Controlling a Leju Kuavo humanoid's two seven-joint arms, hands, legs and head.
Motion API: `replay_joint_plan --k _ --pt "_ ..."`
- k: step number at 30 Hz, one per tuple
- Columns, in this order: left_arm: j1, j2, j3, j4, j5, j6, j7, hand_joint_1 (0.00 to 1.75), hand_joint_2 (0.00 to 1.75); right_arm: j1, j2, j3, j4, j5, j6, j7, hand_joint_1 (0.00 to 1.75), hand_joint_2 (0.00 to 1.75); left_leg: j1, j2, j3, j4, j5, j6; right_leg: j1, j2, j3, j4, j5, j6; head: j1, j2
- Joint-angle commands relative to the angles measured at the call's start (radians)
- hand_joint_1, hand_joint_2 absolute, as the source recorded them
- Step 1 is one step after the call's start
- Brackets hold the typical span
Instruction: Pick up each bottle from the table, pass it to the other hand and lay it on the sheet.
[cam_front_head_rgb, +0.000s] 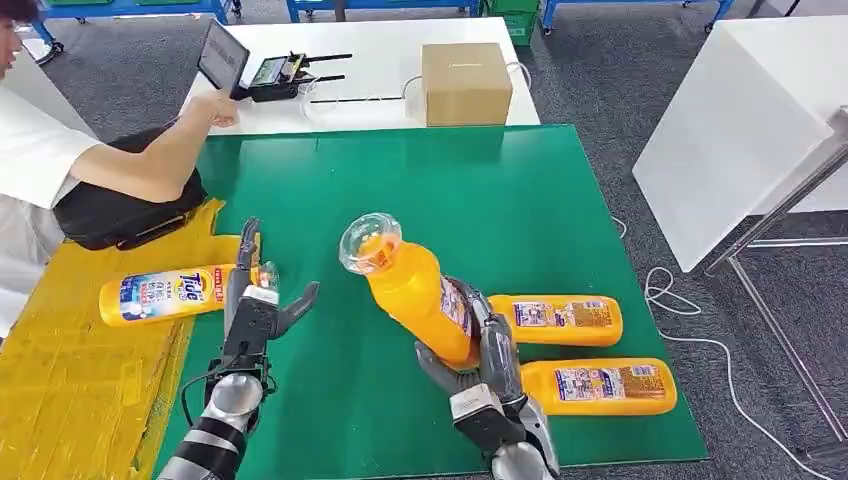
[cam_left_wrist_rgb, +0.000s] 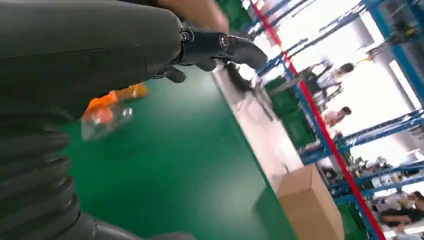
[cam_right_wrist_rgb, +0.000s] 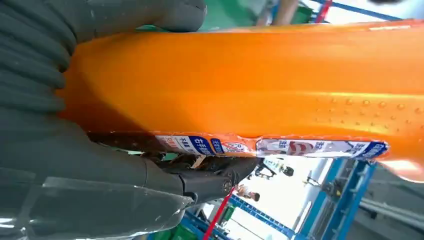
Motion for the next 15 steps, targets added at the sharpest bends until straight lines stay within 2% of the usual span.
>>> replay_joint_plan --k 1,4,6,10,15 --pt "-0.051 0.104 -0.068 0.052 0.412 -0.685 0.104 0.00 1.75 -0.033 0.003 -0.046 0.013 -0.057 0.025 -0.033 1.75 1.75 0.001 0.000 0.001 -0.001 0.000 -0.001 0.001 -0.001 0.002 -0.001 0.000 0.000 0.000 0.000" --pt "-0.009 0.141 -0.089 -0.044 0.507 -0.827 0.086 0.00 1.75 -0.043 0.011 -0.049 0.028 -0.066 0.032 -0.048 1.75 1.75 0.001 0.002 0.002 -0.002 -0.001 -0.001 0.001 0.002 0.002 -0.002 0.001 0.000 0.000 0.000" --pt "0.002 0.145 -0.098 -0.094 0.531 -0.853 0.091 0.00 1.75 -0.047 0.014 -0.050 0.031 -0.066 0.032 -0.049 1.75 1.75 0.002 0.004 0.001 -0.001 -0.001 -0.001 0.002 0.004 0.002 -0.001 0.000 0.000 0.000 0.000" --pt "0.000 0.145 -0.115 -0.130 0.534 -0.851 0.102 0.00 1.75 -0.052 0.016 -0.050 0.038 -0.065 0.032 -0.051 1.75 1.75 0.001 0.000 -0.001 0.000 0.000 -0.001 0.001 -0.001 0.000 0.000 0.000 0.000 0.000 0.000" --pt "-0.002 0.149 -0.124 -0.128 0.536 -0.857 0.096 0.00 1.75 -0.051 0.016 -0.050 0.038 -0.063 0.030 -0.052 1.75 1.75 0.001 0.001 -0.001 -0.001 0.000 -0.001 0.001 0.001 0.001 -0.001 0.001 0.001 0.000 0.000"
